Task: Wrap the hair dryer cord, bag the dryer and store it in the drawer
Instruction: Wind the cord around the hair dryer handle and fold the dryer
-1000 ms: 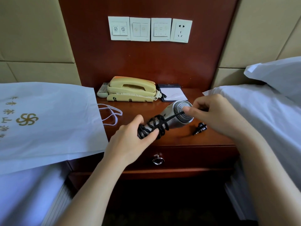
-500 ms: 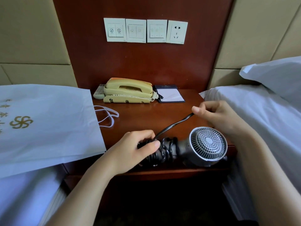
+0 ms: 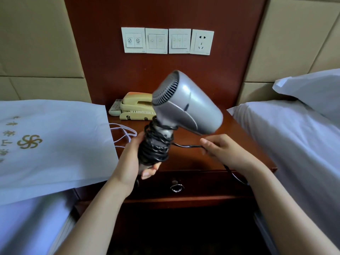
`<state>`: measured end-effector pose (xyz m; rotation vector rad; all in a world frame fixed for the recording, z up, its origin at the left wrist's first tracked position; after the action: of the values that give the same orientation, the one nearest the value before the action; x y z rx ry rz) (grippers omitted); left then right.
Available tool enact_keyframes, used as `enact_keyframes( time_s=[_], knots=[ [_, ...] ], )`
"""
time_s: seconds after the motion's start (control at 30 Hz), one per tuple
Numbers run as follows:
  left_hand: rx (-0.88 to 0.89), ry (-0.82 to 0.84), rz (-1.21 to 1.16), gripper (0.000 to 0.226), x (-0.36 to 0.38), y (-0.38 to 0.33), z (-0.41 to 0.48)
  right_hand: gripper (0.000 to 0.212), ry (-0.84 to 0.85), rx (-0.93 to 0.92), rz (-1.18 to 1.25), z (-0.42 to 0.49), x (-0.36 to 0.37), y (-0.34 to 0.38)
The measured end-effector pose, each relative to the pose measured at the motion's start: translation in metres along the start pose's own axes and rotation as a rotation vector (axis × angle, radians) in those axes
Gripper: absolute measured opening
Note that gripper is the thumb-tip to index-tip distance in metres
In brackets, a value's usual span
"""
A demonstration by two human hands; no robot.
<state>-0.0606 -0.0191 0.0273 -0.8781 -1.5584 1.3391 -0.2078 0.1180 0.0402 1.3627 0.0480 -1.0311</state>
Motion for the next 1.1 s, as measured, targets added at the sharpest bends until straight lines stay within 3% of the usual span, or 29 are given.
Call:
enact_keyframes(
  time_s=[0.27,0.43,0.57,0.67,0.87,0.97,1.1],
  knots=[
    [0.047,-0.304,0.046,0.038,-0.036,0.000,0.004,0.023,0.258,-0.017,-0.120,-0.008,0.027,0.017],
    [0.146,-0.446,0.072,0.028,-0.045,-0.006,0.000,0.020,0.455,-0.014,-0.354,-0.016,0.043,0.028],
    [0.165,-0.579,0.169,0.026,-0.059,-0.007,0.000,0.026,0.330,-0.206,-0.380,-0.014,0.041,0.064],
    [0.221,-0.616,0.415,0.018,-0.070,-0.011,-0.001,0.025,0.165,-0.307,-0.393,-0.010,0.030,0.085],
    [0.209,-0.524,0.849,0.033,-0.051,-0.021,-0.008,0.020,-0.110,-0.461,-0.426,-0.010,0.012,0.109],
    [0.181,-0.357,0.996,0.034,-0.030,-0.027,-0.015,0.016,-0.184,-0.499,-0.388,-0.013,-0.001,0.118],
    [0.094,-0.042,0.936,0.024,-0.005,-0.021,-0.022,0.027,-0.165,-0.409,-0.290,-0.016,-0.020,0.110]
  ],
)
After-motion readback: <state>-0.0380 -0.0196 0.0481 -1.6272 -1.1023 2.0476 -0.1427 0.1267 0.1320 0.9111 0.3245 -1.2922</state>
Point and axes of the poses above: each hand's wrist, its own z-axis towards the middle knuckle, its own x-axis out of the palm, y = z × x, the point moved 6 cm from there along z, towards the middle knuckle, and after that the axes turned 7 degrees about -x, right-handed, at the moved point
